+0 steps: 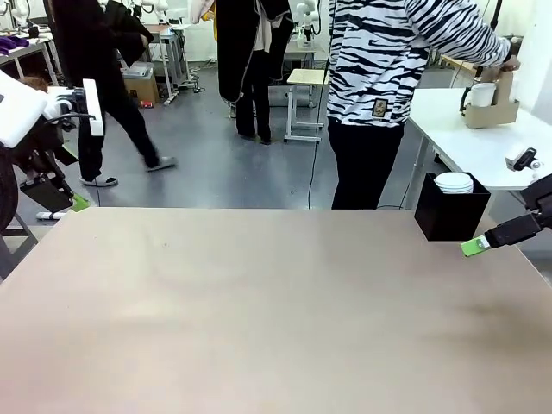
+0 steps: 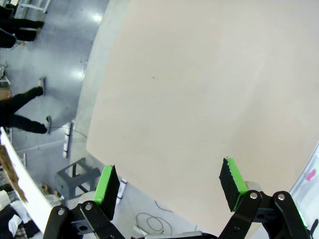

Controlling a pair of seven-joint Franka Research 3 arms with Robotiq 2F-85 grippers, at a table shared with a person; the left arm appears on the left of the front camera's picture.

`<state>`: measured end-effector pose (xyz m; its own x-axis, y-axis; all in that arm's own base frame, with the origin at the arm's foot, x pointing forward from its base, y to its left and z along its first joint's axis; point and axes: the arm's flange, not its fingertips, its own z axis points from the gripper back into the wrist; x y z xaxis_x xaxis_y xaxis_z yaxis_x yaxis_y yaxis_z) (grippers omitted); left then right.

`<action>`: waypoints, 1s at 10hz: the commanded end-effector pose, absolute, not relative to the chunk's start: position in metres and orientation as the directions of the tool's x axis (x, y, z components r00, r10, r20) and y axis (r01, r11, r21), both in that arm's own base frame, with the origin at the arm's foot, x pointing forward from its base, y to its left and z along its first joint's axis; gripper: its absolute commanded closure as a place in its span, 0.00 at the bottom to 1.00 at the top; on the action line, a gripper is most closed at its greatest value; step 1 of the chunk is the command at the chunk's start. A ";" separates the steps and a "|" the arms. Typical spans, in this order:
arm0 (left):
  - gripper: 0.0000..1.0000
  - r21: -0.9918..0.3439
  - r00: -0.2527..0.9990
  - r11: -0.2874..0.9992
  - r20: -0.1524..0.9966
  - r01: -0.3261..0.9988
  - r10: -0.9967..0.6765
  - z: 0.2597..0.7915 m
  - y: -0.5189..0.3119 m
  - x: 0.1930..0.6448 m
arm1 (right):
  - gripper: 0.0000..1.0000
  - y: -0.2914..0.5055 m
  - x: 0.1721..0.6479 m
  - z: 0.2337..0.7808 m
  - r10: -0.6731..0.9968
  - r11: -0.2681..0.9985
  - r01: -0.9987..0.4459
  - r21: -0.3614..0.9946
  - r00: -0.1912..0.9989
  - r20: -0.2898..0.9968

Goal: Pour a drink into a cup and package it in a carrier.
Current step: Insert the held 600 ml Paper Cup into the Cup Carrier.

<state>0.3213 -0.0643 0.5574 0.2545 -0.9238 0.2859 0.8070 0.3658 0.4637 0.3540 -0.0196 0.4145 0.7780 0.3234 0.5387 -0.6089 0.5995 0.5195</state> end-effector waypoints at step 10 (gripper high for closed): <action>0.00 0.458 0.269 0.383 0.296 0.802 -0.916 0.557 -0.065 0.320 | 0.00 -0.019 0.355 0.413 0.314 0.594 -0.621 0.511 0.764 0.563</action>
